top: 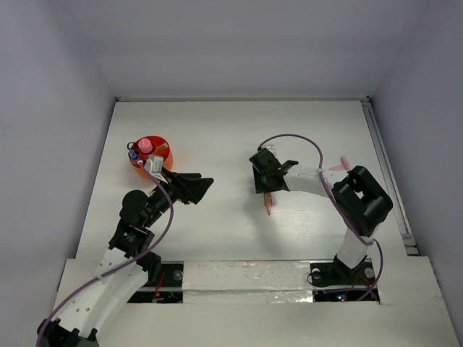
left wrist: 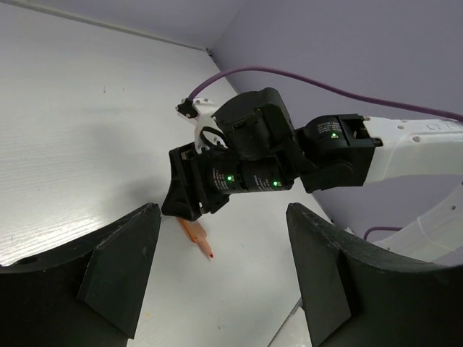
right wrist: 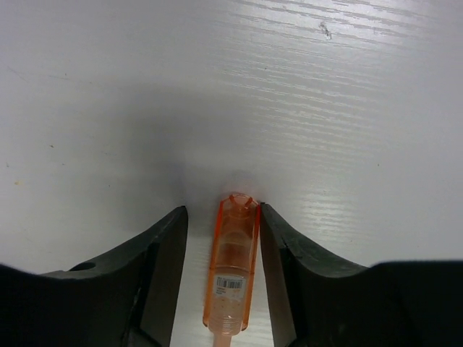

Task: Sort the stationery into containers
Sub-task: Move the pen to the center of the board, then pick up the pen from the center of the board.

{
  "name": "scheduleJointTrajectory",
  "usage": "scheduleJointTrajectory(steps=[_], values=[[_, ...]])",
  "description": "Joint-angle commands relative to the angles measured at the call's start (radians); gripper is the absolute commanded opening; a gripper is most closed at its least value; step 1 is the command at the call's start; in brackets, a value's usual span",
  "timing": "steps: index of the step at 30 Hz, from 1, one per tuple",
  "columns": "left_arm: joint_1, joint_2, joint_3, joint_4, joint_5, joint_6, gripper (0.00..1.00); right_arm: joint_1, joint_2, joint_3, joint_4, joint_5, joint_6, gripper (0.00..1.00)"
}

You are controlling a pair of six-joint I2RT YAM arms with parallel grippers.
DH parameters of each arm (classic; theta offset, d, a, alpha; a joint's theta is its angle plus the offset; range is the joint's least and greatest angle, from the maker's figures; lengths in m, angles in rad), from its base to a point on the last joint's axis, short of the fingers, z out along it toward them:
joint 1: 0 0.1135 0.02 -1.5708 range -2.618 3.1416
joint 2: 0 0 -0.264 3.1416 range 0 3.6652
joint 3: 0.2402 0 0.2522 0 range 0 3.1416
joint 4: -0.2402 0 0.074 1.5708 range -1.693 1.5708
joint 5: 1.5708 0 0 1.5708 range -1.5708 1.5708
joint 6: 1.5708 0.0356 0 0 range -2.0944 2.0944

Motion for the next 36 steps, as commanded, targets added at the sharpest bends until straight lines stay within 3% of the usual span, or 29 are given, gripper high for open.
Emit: scheduleJointTrajectory(steps=[1,7,11,14,19,24,31,36], values=[[-0.006,-0.006,0.001,0.050,-0.003,0.003,0.68,0.015,0.017,-0.017,-0.077,0.010,0.038,0.48],[-0.006,-0.014,0.006,0.035,-0.006,0.005,0.68,0.015,0.048,0.000,-0.074,0.024,0.036,0.38],[-0.006,-0.015,0.004,0.032,-0.012,0.005,0.68,0.015,0.048,0.009,-0.081,0.047,0.024,0.15],[-0.006,-0.009,0.004,0.033,-0.011,0.005,0.67,0.015,0.014,0.012,-0.074,0.064,0.005,0.04],[-0.006,0.005,-0.008,0.038,-0.005,0.000,0.68,0.015,-0.158,0.096,0.000,0.039,-0.059,0.03],[-0.006,0.032,-0.043,0.070,-0.003,-0.015,0.68,0.015,-0.371,0.080,0.260,-0.172,-0.068,0.03],[-0.069,0.158,-0.053,0.184,0.022,-0.040,0.72,0.015,-0.388,0.083,0.314,-0.260,-0.044,0.02],[-0.167,0.202,-0.056,0.285,-0.076,0.003,0.72,0.015,-0.420,0.080,0.346,-0.320,-0.007,0.02]])
